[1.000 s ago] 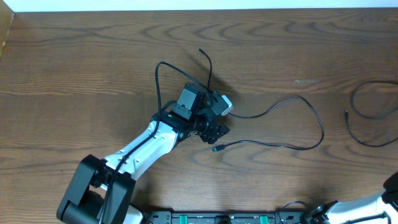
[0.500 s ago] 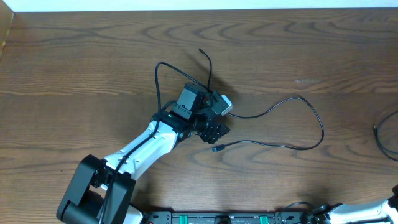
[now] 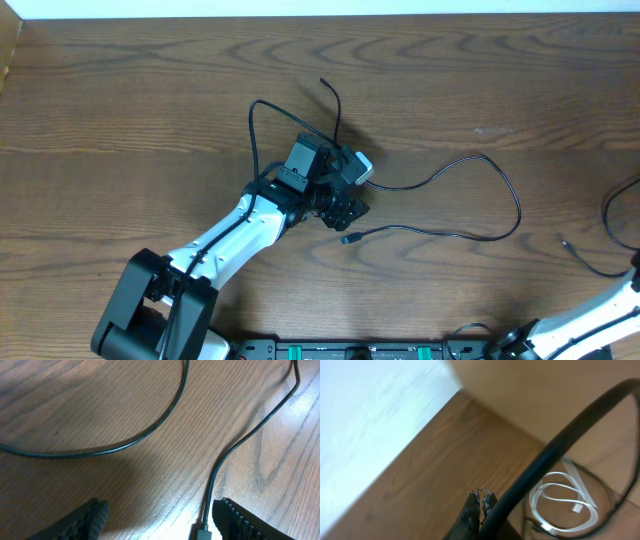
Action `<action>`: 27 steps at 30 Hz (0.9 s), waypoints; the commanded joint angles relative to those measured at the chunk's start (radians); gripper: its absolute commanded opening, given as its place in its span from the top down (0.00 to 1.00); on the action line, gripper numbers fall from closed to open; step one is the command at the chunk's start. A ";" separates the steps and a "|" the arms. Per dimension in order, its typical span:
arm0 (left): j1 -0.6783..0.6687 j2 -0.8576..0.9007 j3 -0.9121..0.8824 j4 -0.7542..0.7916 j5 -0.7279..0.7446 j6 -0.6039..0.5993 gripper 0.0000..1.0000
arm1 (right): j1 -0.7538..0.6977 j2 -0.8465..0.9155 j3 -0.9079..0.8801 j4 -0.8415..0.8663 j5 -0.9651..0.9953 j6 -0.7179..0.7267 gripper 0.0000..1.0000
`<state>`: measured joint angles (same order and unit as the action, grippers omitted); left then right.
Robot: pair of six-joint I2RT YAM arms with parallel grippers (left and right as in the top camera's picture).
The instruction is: Untangle cables
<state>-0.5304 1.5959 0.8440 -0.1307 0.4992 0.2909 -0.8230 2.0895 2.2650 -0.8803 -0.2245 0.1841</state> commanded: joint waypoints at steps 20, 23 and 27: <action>0.002 0.006 0.011 -0.003 0.006 -0.015 0.28 | 0.093 0.178 0.012 -0.244 -0.003 -0.178 0.01; 0.002 0.006 0.011 -0.002 0.006 -0.015 0.28 | 0.126 0.143 0.013 -0.310 -0.003 -0.205 0.01; 0.002 0.006 0.011 0.001 -0.008 -0.015 0.28 | 0.203 0.113 0.013 -0.410 0.023 -0.224 0.01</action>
<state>-0.5304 1.5959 0.8440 -0.1303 0.4984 0.2848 -0.6891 2.2673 2.2654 -1.2636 -0.2173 -0.0071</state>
